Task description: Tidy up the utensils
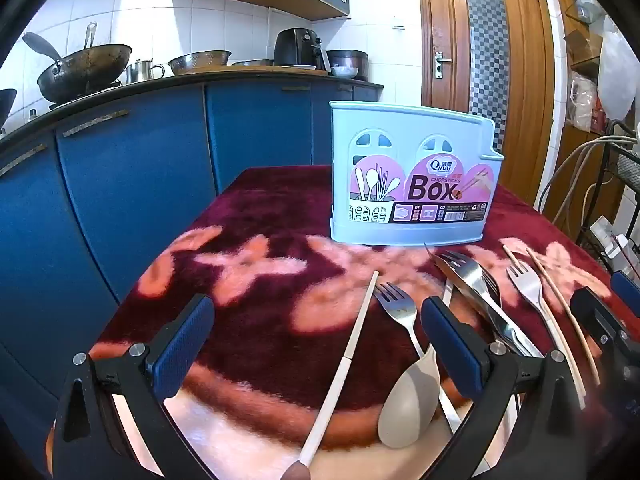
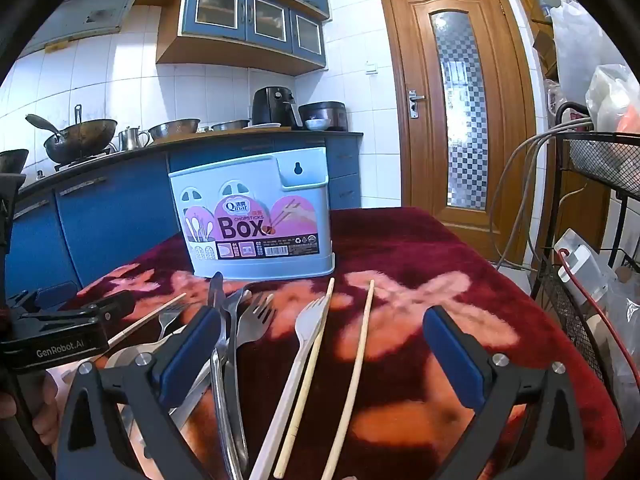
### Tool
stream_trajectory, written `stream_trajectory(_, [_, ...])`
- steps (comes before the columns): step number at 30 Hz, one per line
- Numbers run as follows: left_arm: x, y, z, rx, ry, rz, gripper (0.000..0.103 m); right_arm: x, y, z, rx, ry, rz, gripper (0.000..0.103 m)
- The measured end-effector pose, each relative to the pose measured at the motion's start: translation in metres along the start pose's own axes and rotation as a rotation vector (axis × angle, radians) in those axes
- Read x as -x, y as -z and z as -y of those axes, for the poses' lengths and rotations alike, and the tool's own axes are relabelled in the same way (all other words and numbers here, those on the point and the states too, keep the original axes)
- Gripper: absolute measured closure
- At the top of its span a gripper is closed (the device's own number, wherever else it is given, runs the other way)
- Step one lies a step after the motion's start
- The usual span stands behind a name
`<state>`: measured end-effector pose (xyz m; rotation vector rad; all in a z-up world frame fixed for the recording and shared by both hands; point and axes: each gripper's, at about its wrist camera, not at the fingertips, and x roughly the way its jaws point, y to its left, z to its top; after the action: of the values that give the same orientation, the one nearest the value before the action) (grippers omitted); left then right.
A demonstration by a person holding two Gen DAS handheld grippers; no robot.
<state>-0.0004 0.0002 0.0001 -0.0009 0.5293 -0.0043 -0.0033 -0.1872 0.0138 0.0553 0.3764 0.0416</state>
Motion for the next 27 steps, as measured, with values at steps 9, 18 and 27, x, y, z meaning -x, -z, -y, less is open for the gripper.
stream_trajectory(9, [0.0000,-0.0001,-0.0004,0.000,-0.002,0.000,0.000,-0.0003,0.0003,0.0000,-0.001,0.000,0.000,0.000])
stream_trajectory(18, [-0.0005,-0.0003,0.0004,-0.002,-0.004,0.000,0.000,-0.0002,0.0003,0.0000,-0.001,0.000,0.001,0.000])
stream_trajectory(27, [-0.0002,-0.0001,0.0001,-0.002,-0.003,0.002,0.000,-0.0001,0.0002,-0.0001,-0.001,0.000,0.002,0.000])
